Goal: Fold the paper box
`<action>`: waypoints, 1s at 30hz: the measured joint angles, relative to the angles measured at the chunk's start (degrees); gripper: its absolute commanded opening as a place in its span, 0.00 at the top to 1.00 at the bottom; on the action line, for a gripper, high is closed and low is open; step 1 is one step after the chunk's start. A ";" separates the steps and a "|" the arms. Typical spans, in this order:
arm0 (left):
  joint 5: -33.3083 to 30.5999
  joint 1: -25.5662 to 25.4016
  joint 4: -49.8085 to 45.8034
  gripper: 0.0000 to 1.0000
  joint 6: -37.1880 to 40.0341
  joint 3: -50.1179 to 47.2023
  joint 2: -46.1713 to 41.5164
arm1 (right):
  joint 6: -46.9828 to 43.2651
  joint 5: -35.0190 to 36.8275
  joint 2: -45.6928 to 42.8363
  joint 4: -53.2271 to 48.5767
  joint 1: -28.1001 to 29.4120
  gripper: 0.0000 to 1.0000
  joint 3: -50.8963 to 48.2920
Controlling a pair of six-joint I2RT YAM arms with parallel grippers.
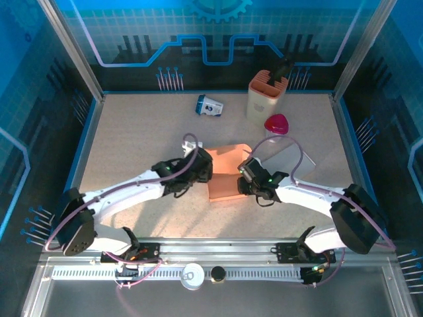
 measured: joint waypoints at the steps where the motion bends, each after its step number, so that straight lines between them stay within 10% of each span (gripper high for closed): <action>1: 1.60 1.53 0.46 0.38 2.21 -0.81 -1.20 | -0.33 -0.55 -0.85 0.02 -0.15 0.55 0.00; 17: 18.12 7.72 3.30 0.42 21.40 -3.04 -2.58 | -15.15 -13.31 -12.48 -3.69 -13.18 0.35 2.21; 30: 17.88 8.04 2.60 0.62 23.10 0.79 2.93 | -29.64 -21.64 -1.95 -8.22 -18.53 0.45 13.70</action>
